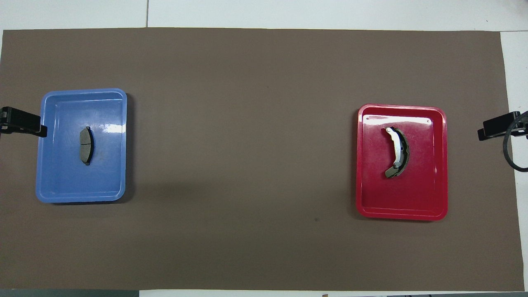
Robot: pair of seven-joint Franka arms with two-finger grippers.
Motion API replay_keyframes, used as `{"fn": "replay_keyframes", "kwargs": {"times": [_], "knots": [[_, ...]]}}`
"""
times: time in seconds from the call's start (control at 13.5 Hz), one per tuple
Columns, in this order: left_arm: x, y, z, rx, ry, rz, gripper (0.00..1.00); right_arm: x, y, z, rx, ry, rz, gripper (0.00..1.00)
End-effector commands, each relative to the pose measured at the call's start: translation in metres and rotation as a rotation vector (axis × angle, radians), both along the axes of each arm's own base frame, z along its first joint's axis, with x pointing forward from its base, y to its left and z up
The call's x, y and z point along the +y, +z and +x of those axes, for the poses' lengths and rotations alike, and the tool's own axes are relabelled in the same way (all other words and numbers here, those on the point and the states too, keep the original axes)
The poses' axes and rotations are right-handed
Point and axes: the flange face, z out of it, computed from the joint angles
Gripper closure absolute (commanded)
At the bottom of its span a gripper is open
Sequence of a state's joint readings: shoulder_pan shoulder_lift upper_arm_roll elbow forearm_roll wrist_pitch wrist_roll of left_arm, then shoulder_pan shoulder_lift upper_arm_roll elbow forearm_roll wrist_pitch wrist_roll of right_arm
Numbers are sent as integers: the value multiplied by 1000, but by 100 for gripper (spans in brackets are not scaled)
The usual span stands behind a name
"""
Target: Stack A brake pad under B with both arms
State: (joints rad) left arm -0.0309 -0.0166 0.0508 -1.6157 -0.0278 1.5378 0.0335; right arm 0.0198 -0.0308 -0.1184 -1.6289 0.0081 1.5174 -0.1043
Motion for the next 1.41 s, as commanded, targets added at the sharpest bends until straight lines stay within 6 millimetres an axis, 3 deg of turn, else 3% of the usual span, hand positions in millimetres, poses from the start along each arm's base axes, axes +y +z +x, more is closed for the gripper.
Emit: {"fn": "replay_keyframes", "kwargs": {"times": [0.0, 0.97, 1.11, 1.34], "knots": [[-1, 2, -6, -21, 5, 7, 0, 1, 1, -1, -16, 12, 0, 0], [1, 2, -2, -47, 4, 6, 1, 3, -6, -1, -32, 15, 4, 0], [1, 1, 2, -79, 8, 7, 1, 3, -17, -4, -57, 16, 4, 0], [1, -5, 3, -95, 8, 7, 1, 18, -56, -14, -121, 40, 6, 0]]}}
